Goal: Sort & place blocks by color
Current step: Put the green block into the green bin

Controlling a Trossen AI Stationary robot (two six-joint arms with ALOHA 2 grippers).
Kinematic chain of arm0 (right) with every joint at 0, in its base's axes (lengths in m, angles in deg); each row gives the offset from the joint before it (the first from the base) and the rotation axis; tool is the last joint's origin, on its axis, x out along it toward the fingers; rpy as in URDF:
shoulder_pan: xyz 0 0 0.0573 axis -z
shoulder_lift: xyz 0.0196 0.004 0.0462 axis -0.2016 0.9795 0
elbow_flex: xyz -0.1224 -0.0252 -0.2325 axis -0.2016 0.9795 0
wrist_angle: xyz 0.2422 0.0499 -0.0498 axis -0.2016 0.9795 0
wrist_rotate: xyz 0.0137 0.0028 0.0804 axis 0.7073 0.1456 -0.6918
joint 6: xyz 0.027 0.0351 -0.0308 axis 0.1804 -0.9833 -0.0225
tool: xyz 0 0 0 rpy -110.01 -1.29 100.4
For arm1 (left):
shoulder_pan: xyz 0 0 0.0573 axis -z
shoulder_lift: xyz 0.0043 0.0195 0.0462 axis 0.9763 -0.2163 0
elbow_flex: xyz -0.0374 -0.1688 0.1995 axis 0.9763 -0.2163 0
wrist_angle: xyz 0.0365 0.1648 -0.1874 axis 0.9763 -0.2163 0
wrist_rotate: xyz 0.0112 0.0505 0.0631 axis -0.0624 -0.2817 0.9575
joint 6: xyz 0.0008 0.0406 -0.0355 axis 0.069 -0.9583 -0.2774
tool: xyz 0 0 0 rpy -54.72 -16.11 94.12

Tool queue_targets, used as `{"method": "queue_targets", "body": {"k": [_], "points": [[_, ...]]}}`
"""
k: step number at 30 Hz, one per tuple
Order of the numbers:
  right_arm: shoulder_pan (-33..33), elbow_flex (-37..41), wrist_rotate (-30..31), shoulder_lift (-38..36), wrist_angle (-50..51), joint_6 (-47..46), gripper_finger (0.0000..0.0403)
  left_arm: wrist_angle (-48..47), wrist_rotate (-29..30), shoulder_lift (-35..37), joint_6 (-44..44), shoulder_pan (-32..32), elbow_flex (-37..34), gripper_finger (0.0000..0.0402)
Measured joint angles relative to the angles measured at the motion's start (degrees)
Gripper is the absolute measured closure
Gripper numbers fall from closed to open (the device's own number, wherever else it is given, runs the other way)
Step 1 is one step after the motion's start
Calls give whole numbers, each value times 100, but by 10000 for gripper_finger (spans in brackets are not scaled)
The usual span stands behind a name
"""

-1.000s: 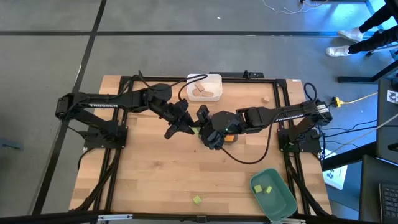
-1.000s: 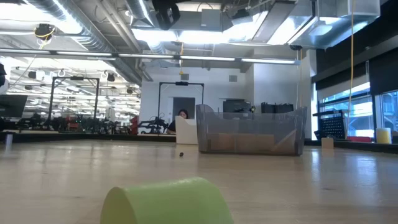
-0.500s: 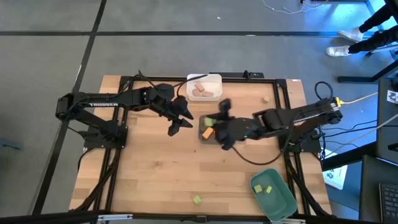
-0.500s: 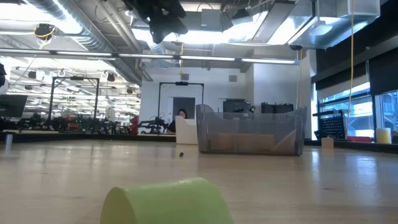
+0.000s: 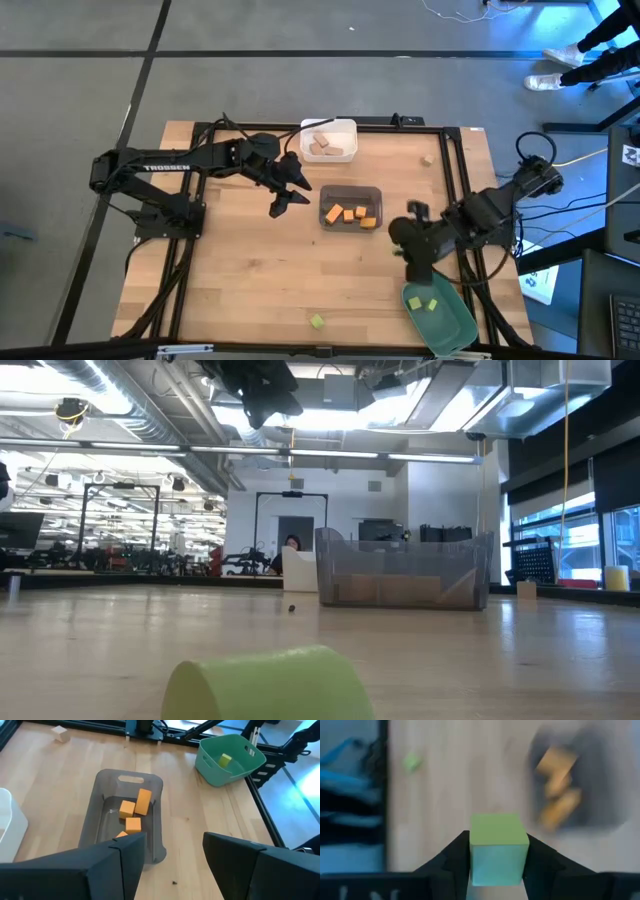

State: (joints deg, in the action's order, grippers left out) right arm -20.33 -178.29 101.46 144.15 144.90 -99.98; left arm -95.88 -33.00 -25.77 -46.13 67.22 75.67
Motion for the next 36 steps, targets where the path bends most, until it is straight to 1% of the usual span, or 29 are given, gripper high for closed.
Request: {"method": "queue_targets", "body": {"k": [3,6,9,12,15,21,26,29,34,36], "points": [[-210,0,-1007,87,365,-1041,271,6,4,0,0,0,-4,215],[-458,7,-1766,221,695,-1651,271,25,51,0,0,0,-4,215],[-708,242,-2307,326,753,-2158,271,25,249,0,-4,2,-4,215],[-962,700,-2636,340,459,-2549,271,25,335,0,-7,0,-4,215],[-1163,1241,-2668,347,-2,-2803,271,25,427,0,-9,2,-7,215],[-1244,2413,-2581,347,-1090,-2801,271,25,434,0,-11,2,-7,215],[-1244,3237,-2537,347,-1471,-2668,271,25,435,0,-2,2,-7,215],[-1244,3607,-2618,347,-1733,-2635,271,28,434,0,8,2,-7,215],[-1242,3939,-2634,347,-2129,-2507,270,25,434,0,45,2,-7,215],[-1240,3943,-2634,347,-2161,-2433,258,25,436,0,50,2,-7,215]]}}
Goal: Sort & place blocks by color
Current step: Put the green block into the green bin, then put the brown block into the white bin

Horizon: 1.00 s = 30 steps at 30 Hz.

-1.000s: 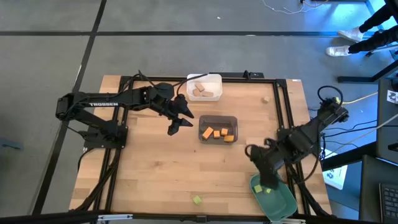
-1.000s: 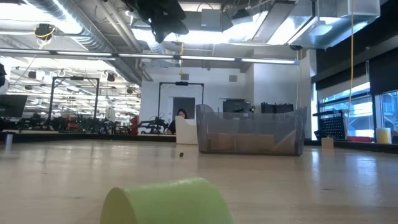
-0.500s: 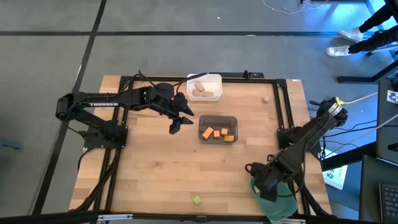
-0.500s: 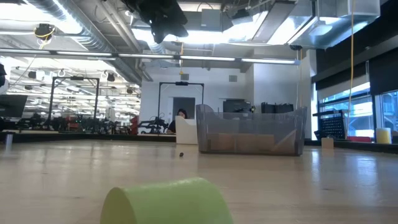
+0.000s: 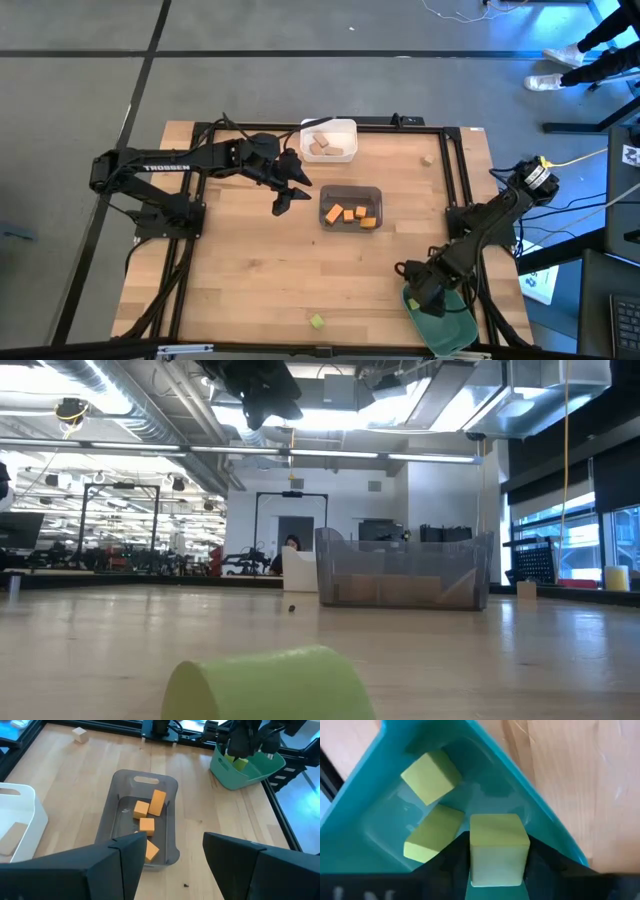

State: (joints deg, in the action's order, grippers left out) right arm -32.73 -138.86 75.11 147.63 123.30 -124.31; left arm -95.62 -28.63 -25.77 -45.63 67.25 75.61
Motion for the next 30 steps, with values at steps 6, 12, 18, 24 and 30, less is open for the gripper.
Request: {"method": "queue_targets", "body": {"k": [6,12,18,24,30], "points": [[2,0,-7,0,-24,62,200,0,0,0,2,0,0,215],[29,-154,-222,-9,66,-74,192,0,0,0,0,0,0,215],[77,-1029,737,-237,1260,-690,191,-1,7,0,1,0,0,215],[423,-2158,1734,-609,2750,-1706,190,-1,23,0,4,0,0,215],[599,-2827,2518,-866,2887,-1551,190,-4,63,0,7,0,0,215]]}}
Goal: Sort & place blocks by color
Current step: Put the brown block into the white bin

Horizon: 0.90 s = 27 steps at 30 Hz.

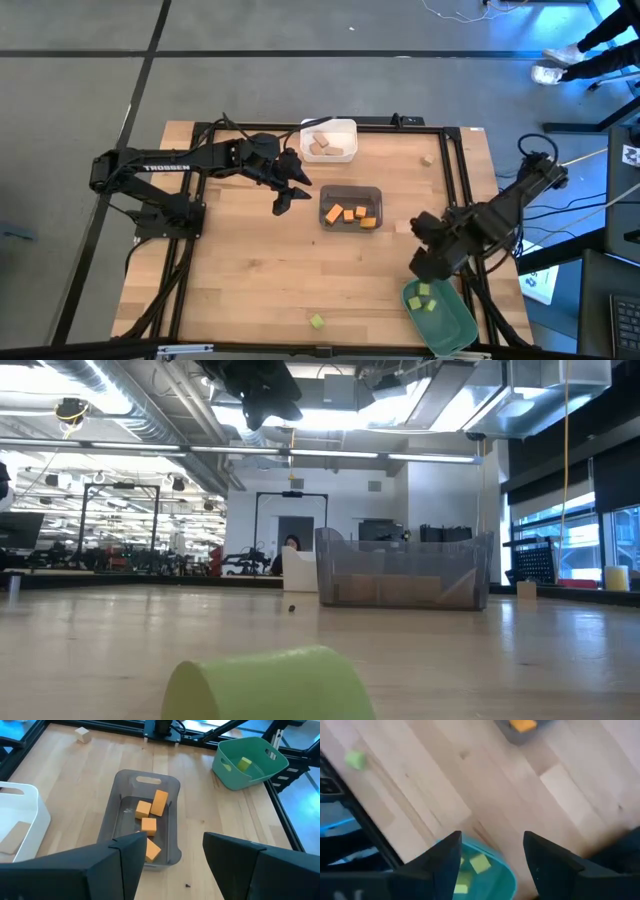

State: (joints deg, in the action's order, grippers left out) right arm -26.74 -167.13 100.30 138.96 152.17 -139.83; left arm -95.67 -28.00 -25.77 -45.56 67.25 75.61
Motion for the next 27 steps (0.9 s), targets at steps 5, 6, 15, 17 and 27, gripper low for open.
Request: {"method": "queue_targets", "body": {"k": [5,6,15,17,27], "points": [[450,-156,393,-8,462,-467,189,-20,-1,0,0,0,0,215],[630,-156,391,-8,658,-524,189,-20,-1,0,0,0,0,215],[2853,153,551,-222,908,50,207,-41,0,-2,-7,0,0,215],[3383,312,517,-257,923,582,210,-44,0,-2,-33,0,0,215],[5714,1502,431,-310,453,3076,214,-29,18,-2,-51,-4,0,215]]}}
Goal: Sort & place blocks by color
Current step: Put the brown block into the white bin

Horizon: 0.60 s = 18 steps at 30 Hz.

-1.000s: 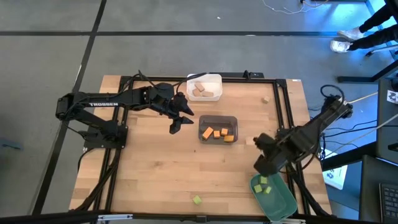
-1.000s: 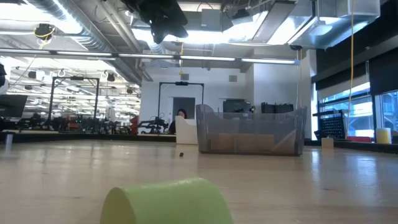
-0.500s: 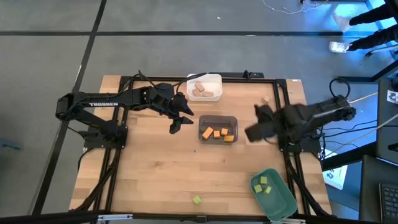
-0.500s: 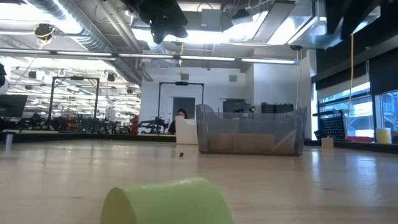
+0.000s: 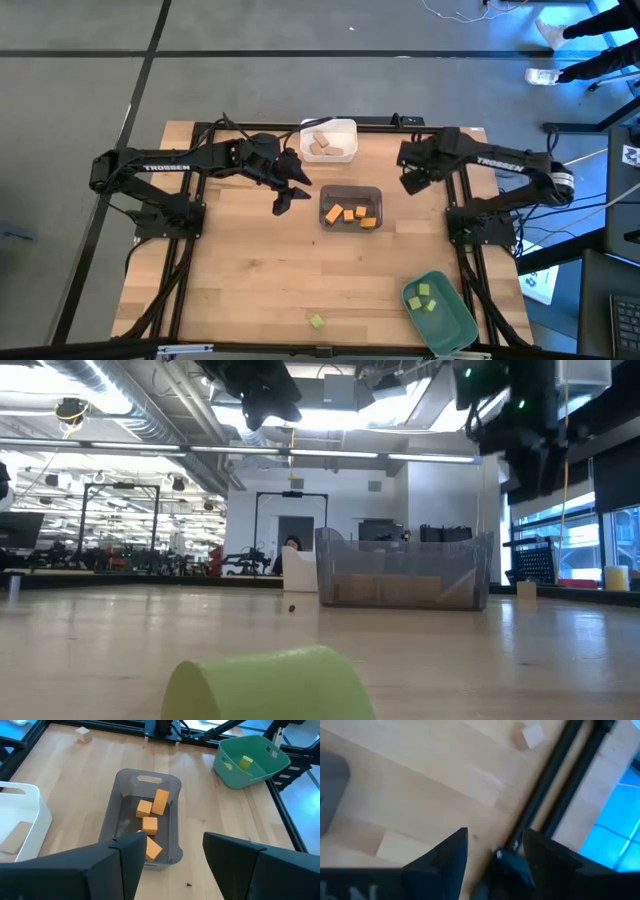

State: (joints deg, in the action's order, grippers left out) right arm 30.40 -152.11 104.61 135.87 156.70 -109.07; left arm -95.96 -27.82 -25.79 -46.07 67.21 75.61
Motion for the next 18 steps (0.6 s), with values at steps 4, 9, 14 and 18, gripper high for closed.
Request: {"method": "queue_targets", "body": {"k": [4,9,14,18], "points": [[810,405,-169,2,-933,988,214,9,254,0,44,-9,0,215],[1781,912,-402,8,-1817,1600,214,18,576,0,181,-26,0,215],[2487,1134,-375,150,-2199,1558,214,38,681,0,582,-131,0,215],[2771,1254,-112,340,-2464,1558,214,40,679,0,654,-225,0,215]]}}
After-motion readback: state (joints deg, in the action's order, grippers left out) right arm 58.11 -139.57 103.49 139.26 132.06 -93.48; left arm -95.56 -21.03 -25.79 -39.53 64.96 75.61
